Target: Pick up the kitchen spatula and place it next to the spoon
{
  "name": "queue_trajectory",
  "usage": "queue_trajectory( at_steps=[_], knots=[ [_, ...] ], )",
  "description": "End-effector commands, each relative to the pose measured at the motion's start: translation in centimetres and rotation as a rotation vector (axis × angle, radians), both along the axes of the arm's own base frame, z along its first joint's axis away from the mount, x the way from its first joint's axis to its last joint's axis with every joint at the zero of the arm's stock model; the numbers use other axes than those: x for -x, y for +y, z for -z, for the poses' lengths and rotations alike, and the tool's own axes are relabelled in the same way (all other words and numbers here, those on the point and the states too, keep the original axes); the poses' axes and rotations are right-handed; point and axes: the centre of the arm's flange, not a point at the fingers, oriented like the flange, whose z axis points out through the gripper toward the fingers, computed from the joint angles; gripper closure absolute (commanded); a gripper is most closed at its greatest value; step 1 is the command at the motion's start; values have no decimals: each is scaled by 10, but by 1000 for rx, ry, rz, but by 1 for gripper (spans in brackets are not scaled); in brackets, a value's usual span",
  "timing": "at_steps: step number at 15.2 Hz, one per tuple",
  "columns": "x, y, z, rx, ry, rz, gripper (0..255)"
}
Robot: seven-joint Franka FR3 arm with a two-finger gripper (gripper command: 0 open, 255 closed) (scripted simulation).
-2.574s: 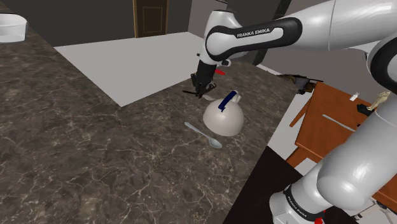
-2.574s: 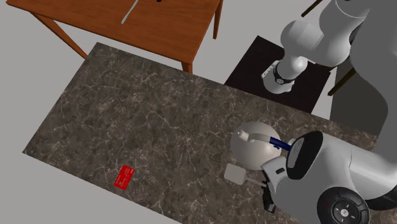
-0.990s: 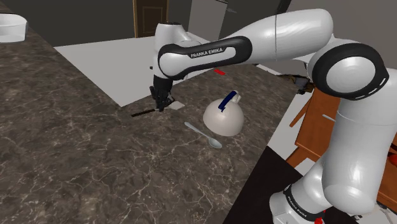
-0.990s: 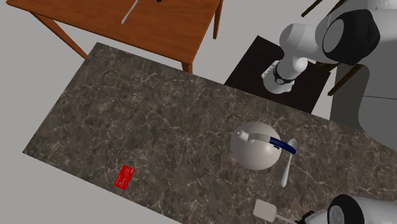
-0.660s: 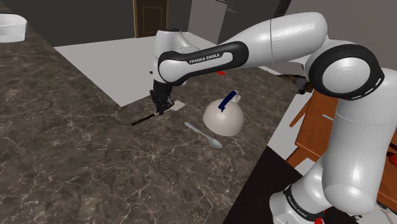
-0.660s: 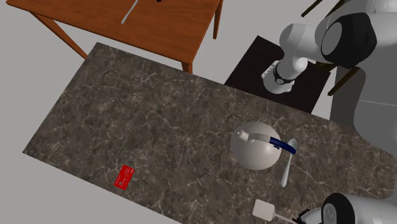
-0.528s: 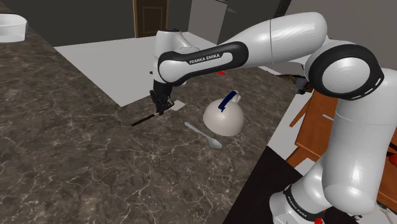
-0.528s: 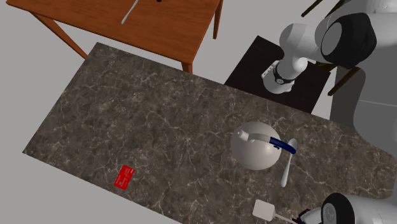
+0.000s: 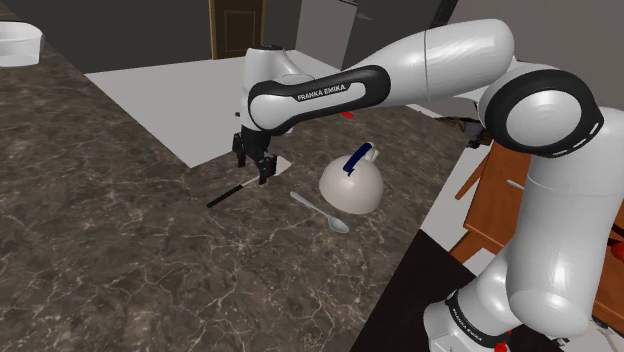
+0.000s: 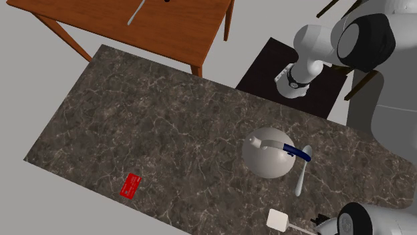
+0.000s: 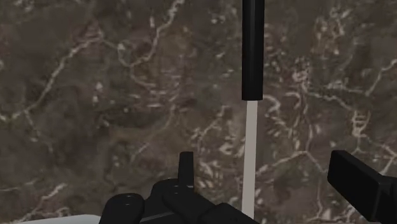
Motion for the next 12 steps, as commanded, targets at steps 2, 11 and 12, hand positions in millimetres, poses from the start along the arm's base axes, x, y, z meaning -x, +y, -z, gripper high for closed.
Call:
queue_trajectory(
  at_steps=[2,11,12],
  knots=[
    [0,-1,-13,0,0,0,0],
    [-1,-3,-50,0,0,0,0],
    [-1,-3,-50,0,0,0,0]
  ],
)
